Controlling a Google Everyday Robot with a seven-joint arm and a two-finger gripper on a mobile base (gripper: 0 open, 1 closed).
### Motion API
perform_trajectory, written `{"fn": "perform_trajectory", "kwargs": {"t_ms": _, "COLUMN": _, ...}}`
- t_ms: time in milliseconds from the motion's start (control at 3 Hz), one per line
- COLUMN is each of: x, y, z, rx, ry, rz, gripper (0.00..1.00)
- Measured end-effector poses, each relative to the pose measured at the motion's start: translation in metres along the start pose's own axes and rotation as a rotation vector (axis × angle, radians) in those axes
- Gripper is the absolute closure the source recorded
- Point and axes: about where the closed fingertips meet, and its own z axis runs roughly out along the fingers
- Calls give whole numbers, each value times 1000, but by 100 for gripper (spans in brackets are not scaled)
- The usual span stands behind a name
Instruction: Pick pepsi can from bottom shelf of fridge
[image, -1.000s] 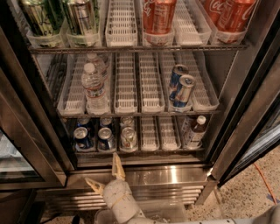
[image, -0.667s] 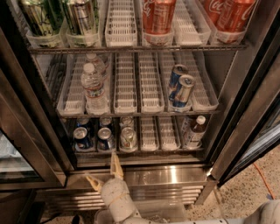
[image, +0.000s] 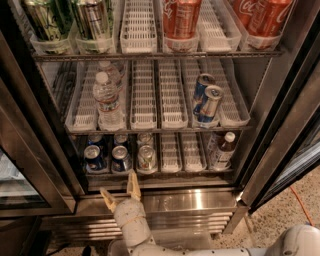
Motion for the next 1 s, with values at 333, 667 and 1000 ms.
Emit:
{"fn": "perform_trajectory", "kwargs": {"t_ms": 333, "x": 4, "y": -8, "z": 10, "rx": 41, "ry": 13, "rz": 26, "gripper": 22}}
{"fn": "perform_trajectory", "kwargs": {"t_ms": 667, "x": 6, "y": -12, "z": 19, "rx": 58, "ry": 23, "rz": 58, "gripper": 21}}
{"fn": "perform_trajectory", "kwargs": {"t_ms": 1000, "x": 8, "y": -14, "z": 27, "rx": 61, "ry": 33, "rz": 111, "gripper": 24}}
